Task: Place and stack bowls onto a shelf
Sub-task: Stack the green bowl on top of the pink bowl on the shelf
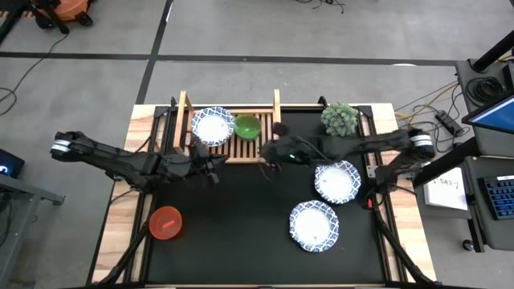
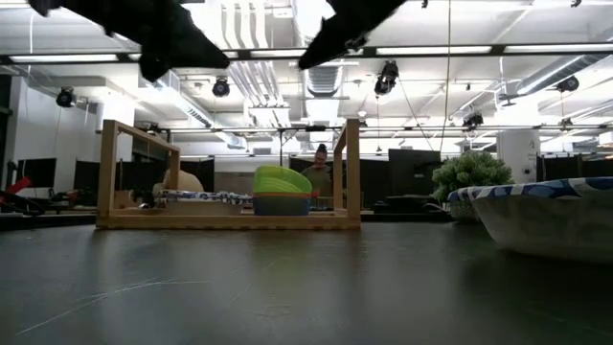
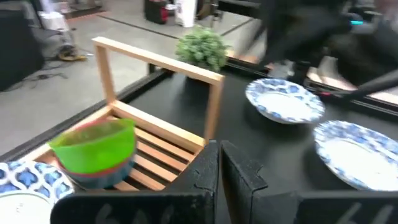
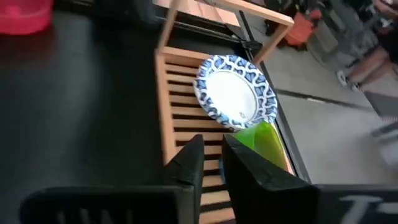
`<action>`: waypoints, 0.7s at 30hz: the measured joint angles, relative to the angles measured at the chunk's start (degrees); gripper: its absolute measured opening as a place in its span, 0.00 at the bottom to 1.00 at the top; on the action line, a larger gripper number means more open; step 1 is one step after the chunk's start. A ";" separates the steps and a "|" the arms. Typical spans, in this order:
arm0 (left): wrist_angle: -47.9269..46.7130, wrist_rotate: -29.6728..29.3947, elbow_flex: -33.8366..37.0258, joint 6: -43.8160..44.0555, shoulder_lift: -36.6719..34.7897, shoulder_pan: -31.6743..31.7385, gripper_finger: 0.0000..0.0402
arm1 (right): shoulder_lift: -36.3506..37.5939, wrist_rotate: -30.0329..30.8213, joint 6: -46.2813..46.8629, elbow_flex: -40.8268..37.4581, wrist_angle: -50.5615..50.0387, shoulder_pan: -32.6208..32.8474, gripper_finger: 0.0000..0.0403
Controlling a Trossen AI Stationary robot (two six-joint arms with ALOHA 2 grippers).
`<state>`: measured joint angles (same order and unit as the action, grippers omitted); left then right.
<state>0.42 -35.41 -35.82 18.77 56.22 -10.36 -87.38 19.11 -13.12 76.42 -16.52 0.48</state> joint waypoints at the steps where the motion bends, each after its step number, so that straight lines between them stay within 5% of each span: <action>1: 0.98 0.21 -0.29 -0.52 1.20 1.46 0.00 | 1.94 -0.01 0.35 -2.08 0.46 0.98 0.09; 9: 1.55 16.38 -4.57 -3.83 11.35 20.62 0.00 | 15.53 0.05 5.73 -19.94 11.98 7.49 0.02; 14: 1.54 21.03 -6.74 -4.68 19.88 31.66 0.00 | 20.12 -0.06 7.74 -29.27 30.60 11.52 0.02; 21: 3.41 25.17 -9.86 -5.73 29.89 35.13 0.00 | 21.77 -0.03 7.93 -34.56 38.28 15.07 0.02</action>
<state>3.83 -10.24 -45.68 13.04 86.11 24.77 -65.60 19.08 -5.18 41.87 21.76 15.55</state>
